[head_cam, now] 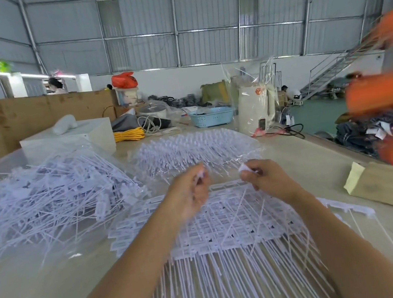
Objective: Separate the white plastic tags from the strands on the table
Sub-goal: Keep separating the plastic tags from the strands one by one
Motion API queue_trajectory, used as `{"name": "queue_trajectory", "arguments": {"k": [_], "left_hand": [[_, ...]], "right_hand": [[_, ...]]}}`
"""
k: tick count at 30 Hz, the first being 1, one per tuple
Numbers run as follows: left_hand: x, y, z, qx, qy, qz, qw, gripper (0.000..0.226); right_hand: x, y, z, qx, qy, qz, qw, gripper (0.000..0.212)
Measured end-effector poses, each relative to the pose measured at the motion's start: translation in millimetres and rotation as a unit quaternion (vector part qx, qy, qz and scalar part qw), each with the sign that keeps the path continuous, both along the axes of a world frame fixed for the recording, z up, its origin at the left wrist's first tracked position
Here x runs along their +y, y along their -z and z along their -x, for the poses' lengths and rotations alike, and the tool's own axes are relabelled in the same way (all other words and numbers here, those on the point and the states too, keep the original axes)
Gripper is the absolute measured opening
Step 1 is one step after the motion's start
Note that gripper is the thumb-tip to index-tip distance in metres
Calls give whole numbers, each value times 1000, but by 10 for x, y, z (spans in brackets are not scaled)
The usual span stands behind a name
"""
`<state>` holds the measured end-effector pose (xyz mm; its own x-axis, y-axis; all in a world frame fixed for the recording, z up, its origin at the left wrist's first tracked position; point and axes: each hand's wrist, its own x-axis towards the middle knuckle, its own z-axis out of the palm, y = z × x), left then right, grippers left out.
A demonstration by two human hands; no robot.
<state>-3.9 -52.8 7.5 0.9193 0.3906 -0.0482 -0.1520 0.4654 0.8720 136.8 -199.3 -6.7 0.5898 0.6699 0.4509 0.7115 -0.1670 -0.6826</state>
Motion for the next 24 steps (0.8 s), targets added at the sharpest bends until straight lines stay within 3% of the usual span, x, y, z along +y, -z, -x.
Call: {"name": "queue_trajectory", "arguments": {"k": [1, 3, 6, 9, 13, 17, 20, 24], "left_hand": [[94, -33, 16, -66, 5, 94, 993, 32], [237, -31, 27, -123, -13, 158, 980, 35], [234, 133, -24, -18, -60, 53, 997, 29], [81, 235, -86, 80, -47, -28, 995, 27], [-110, 158, -135, 64, 44, -73, 994, 62], [-237, 211, -131, 70, 1, -246, 967, 33], [-253, 245, -123, 59, -52, -257, 963, 21], [-265, 220, -122, 34, -78, -230, 969, 17]], "right_hand": [[-40, -48, 29, 20, -15, -28, 999, 28], [-74, -135, 112, 37, -40, -56, 997, 24], [-82, -219, 194, 115, -84, -91, 986, 11], [-52, -242, 248, 157, -129, -93, 975, 13], [119, -153, 335, 80, -163, 12, 983, 13], [185, -47, 318, 43, -136, 60, 988, 35], [184, -28, 272, 48, -105, 74, 991, 47], [127, -47, 199, 30, -111, 66, 991, 19]]}}
